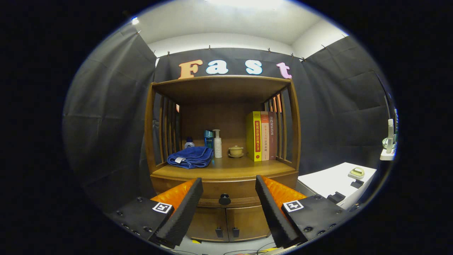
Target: Pull open the drawer, take out the items inside it, and place them on the countertop above the cabinet.
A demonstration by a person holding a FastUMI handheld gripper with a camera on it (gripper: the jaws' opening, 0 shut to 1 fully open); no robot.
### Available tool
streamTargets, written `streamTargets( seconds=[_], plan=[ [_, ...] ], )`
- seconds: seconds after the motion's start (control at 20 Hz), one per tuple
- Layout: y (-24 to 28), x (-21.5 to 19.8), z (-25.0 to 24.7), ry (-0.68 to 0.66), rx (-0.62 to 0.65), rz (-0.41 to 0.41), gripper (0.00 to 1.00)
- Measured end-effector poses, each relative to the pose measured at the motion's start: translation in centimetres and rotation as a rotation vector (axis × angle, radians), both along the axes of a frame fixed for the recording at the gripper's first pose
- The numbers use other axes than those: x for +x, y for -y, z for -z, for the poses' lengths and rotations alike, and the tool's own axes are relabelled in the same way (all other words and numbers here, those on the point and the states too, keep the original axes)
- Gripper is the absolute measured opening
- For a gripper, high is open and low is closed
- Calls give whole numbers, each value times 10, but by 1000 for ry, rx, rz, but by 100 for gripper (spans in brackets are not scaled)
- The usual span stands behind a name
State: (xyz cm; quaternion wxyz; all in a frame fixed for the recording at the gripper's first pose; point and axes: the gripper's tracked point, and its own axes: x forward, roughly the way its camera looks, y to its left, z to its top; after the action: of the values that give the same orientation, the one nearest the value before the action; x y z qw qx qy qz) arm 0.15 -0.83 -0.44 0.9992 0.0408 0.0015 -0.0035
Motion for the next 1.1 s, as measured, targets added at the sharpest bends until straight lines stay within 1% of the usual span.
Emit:
streamTargets(
  seconds=[0.5,0.7,0.8,0.95,1.0,1.1],
  plan=[
    [-2,1,0,-6,-2,-6,98],
    [-7,-1,-22,28,13,-14,98],
    [-11,2,-23,33,-1,-20,98],
    [-14,16,-15,37,-15,-17,98],
    [-10,24,-14,55,-12,4,98],
    [-15,41,-9,98,-21,7,98]
  ],
)
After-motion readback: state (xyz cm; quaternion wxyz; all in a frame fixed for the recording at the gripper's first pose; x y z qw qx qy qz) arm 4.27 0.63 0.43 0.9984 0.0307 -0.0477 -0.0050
